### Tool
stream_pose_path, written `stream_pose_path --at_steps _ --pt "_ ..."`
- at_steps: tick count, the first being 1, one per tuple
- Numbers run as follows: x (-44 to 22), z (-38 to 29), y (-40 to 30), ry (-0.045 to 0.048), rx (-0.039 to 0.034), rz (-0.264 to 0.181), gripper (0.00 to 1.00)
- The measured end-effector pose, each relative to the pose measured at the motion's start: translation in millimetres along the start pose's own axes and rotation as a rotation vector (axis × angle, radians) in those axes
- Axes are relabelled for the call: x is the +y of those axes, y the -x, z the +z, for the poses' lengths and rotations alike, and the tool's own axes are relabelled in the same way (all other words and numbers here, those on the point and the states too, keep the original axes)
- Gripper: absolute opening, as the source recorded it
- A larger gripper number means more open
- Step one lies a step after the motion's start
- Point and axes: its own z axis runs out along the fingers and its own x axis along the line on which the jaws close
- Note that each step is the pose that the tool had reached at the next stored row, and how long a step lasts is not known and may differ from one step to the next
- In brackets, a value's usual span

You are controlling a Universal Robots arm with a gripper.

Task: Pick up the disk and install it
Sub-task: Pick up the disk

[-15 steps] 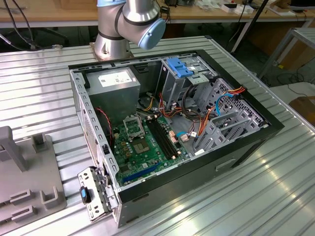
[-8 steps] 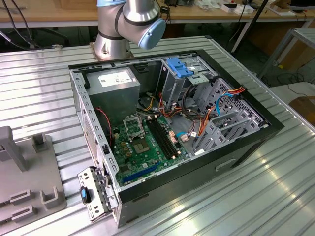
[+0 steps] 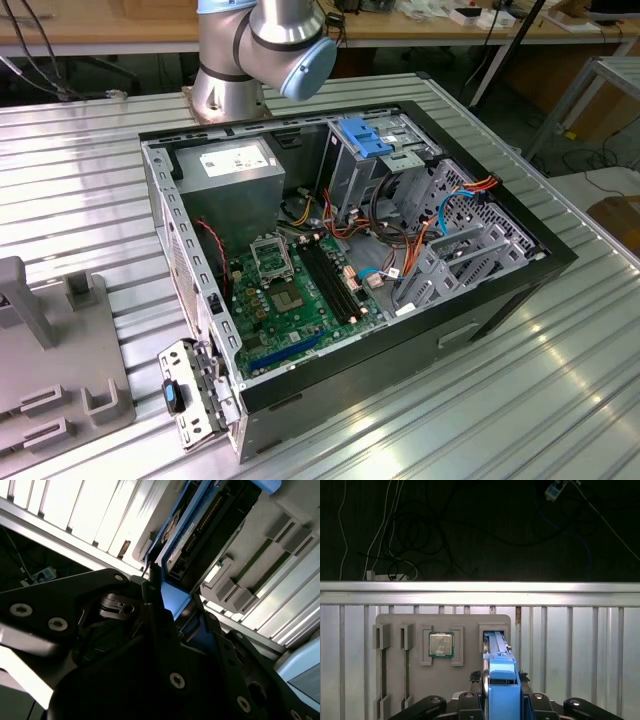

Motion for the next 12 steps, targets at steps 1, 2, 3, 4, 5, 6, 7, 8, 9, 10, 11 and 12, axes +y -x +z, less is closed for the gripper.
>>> stream_pose_path --at_steps 1,2,3,4,5,6,7,8,9,10,11,12 --pt "0.0 -2.0 0.0 0.0001 0.0 0.0 0.36" --pt "-0.1 -3.8 0.0 0.0001 0.0 0.0 0.36" --pt "-0.1 -4.9 0.0 0.0 0.0 0.0 0.36" --pt "-0.1 -6.2 0.0 -0.0001 0.0 0.0 0.36" --pt "-0.1 -7.2 0.0 0.0 0.0 0.0 0.36" --pt "-0.1 -8.3 0.0 0.0 0.0 0.0 0.36" --pt "-0.1 -9.2 0.0 0.0 0.0 0.0 0.36" --pt "-0.1 -10.2 -0.1 0.0 0.0 0.0 0.36" --pt "-0.1 -11.4 -0.1 0.0 0.0 0.0 0.36" --pt "-0.1 -13.2 -0.1 0.0 0.0 0.0 0.36" --pt "-0.2 -15.9 -0.1 0.0 0.0 0.0 0.36" --pt "-0.2 -18.4 -0.2 -0.0001 0.0 0.0 0.36"
